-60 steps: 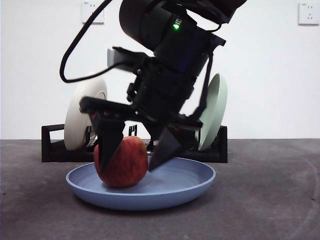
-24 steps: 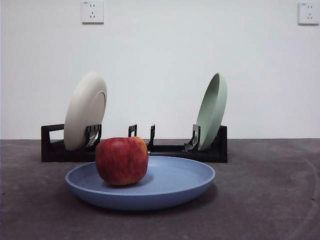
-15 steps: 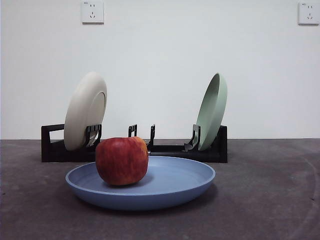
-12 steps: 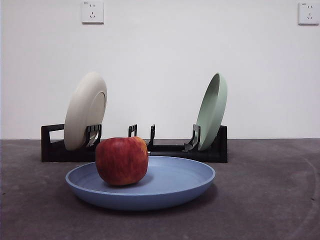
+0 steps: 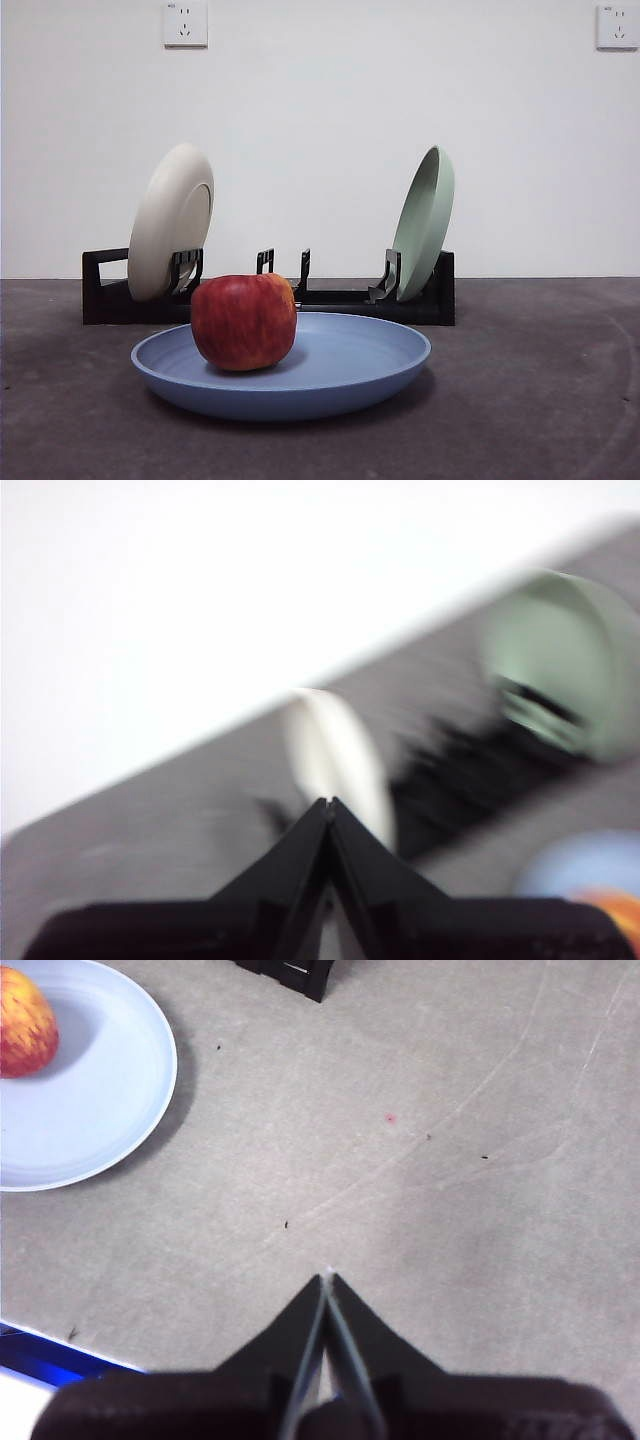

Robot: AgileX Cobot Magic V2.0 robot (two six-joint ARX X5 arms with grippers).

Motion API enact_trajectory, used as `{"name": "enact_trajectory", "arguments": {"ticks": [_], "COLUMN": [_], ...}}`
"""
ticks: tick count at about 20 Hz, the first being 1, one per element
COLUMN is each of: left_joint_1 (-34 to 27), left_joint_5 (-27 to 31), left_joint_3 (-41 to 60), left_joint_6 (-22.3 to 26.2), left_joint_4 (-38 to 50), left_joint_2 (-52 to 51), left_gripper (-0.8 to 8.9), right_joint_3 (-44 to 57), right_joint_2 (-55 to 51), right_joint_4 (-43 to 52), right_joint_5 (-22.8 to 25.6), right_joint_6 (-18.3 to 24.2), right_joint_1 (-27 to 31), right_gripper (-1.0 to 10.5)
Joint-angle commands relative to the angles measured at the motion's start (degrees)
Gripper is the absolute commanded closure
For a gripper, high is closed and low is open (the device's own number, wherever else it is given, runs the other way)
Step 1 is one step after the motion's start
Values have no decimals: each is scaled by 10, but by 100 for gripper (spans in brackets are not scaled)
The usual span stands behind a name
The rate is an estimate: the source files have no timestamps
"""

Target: Take the blue plate from the plate rack,put the plate on the table,take the apple from the table,put the apple in the plate

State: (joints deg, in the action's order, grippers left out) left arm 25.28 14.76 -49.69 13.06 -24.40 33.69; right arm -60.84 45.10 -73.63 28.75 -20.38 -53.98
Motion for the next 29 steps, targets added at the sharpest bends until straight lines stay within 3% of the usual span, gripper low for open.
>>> {"name": "enact_trajectory", "arguments": {"ticks": [1, 3, 5, 9, 12, 17, 29], "left_joint_1": [-106, -176, -224, -267, -279, -283, -283], "left_joint_5": [-61, -121, -146, -197, -215, -208, -208], "left_joint_3": [151, 238, 303, 397, 456, 493, 493], "left_joint_6": [2, -10, -10, -31, -79, -141, -141], "left_joint_4": [145, 167, 161, 164, 164, 154, 153], "left_joint_2": [-81, -148, -203, -283, -337, -335, -324], "left_gripper": [817, 817, 817, 817, 817, 817, 817], "right_joint_3": [3, 3, 3, 3, 3, 3, 3], "right_joint_2": [1, 1, 1, 1, 1, 1, 1], "right_joint_4": [2, 2, 2, 2, 2, 1, 1], "right_joint_5": [3, 3, 3, 3, 3, 3, 3], "right_joint_6": [-7, -7, -7, -7, -7, -7, -7], "right_joint_1": [-1, -1, -1, -1, -1, 0, 0], "right_gripper": [945, 945, 945, 945, 945, 945, 945]}}
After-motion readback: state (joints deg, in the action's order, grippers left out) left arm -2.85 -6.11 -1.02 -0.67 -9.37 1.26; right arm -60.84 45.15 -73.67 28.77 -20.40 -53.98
